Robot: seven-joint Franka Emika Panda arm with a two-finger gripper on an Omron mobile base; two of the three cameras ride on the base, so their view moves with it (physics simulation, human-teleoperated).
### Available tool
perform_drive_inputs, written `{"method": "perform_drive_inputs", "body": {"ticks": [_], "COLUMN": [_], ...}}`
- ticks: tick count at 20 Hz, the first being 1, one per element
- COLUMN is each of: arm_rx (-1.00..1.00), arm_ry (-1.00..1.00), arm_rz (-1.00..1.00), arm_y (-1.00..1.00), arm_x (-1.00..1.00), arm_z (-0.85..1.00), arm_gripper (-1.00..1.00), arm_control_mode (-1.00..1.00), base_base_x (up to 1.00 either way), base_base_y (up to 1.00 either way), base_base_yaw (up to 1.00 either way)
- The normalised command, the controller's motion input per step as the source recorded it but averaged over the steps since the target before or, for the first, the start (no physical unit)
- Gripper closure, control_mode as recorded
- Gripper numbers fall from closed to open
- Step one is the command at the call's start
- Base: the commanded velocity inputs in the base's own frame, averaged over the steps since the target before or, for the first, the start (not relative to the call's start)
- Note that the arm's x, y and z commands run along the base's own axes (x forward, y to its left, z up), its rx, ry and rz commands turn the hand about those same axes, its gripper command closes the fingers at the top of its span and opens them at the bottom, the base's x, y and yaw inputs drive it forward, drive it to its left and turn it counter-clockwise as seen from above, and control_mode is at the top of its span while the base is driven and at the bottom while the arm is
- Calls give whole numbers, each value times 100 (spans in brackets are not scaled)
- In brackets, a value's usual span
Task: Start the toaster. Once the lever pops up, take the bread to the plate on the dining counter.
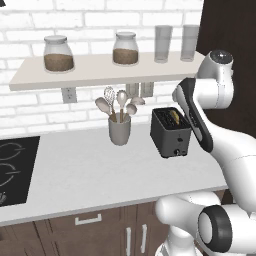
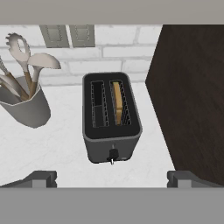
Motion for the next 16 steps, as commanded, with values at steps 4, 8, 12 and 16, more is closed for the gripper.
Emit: {"method": "perform_drive_inputs", "body": {"ticks": [4, 8, 12, 16], "arm_rx": [0, 0, 0, 0], "arm_ry": [0, 0, 0, 0], "arm_rz": [0, 0, 0, 0], "arm_y": [0, 0, 0, 0], "arm_x": [0, 0, 0, 0], "arm_z": [0, 0, 0, 0], "arm_gripper": [-100, -100, -100, -100], "arm_control_mode": [-100, -100, -100, -100], "base_base_x": [0, 0, 0, 0], "base_base_y": [0, 0, 0, 0], "base_base_yaw": [0, 0, 0, 0]}}
